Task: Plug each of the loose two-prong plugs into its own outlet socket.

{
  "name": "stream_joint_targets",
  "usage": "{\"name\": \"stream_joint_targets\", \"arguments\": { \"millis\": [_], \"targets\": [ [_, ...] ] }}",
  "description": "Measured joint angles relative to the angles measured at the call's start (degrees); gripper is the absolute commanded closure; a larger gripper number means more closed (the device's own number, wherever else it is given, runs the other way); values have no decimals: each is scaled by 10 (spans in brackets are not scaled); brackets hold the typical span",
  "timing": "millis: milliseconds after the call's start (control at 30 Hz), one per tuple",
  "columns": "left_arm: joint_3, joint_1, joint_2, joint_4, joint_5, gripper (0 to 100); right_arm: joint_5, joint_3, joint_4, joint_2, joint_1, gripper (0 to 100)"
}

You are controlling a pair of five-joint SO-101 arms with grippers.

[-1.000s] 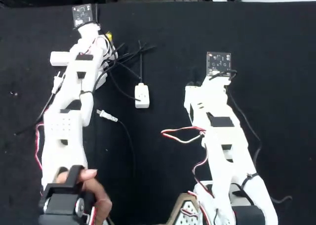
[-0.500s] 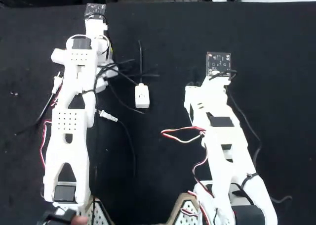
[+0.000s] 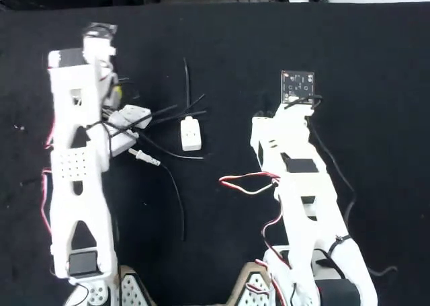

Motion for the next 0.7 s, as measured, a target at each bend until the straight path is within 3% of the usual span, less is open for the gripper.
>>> {"name": "stream_joint_targets", "arguments": {
  "millis": [367, 533, 700],
  "targets": [
    [-9, -120, 0, 9, -9, 845, 0, 0, 0, 0, 0, 949],
    [3, -132, -18, 11, -3, 845, 0, 0, 0, 0, 0, 949],
    [63, -130, -127, 11, 25, 845, 0, 0, 0, 0, 0, 949]
  ]
}}
